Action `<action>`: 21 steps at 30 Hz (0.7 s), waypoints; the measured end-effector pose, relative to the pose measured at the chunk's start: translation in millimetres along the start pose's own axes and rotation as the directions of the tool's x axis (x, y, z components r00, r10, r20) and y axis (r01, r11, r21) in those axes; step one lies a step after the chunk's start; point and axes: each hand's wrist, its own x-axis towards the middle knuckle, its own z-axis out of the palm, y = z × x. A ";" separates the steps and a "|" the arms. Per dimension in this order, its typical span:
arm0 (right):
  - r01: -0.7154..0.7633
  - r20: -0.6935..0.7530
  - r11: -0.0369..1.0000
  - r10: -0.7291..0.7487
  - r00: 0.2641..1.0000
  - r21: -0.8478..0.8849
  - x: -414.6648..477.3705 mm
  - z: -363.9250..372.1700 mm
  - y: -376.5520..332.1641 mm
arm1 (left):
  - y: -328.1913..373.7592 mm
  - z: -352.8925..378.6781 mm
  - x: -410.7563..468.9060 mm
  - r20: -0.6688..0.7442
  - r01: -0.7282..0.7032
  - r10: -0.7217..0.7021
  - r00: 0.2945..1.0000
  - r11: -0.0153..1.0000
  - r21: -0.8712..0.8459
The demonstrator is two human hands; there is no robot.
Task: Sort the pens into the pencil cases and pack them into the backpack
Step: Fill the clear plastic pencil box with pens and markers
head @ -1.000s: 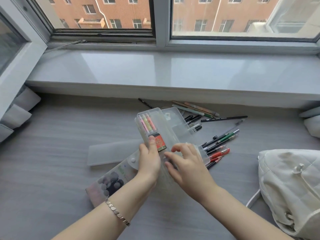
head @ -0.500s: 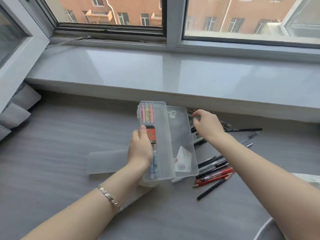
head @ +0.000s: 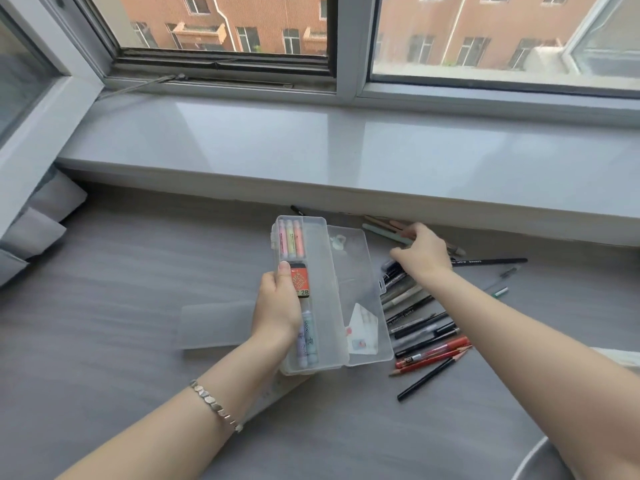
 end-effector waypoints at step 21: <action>0.202 0.027 0.974 -0.200 0.979 -0.101 -30.4 -2.0 8.5 | -10.6 -1.6 -23.5 0.046 0.017 -0.013 0.999 0.996 -0.084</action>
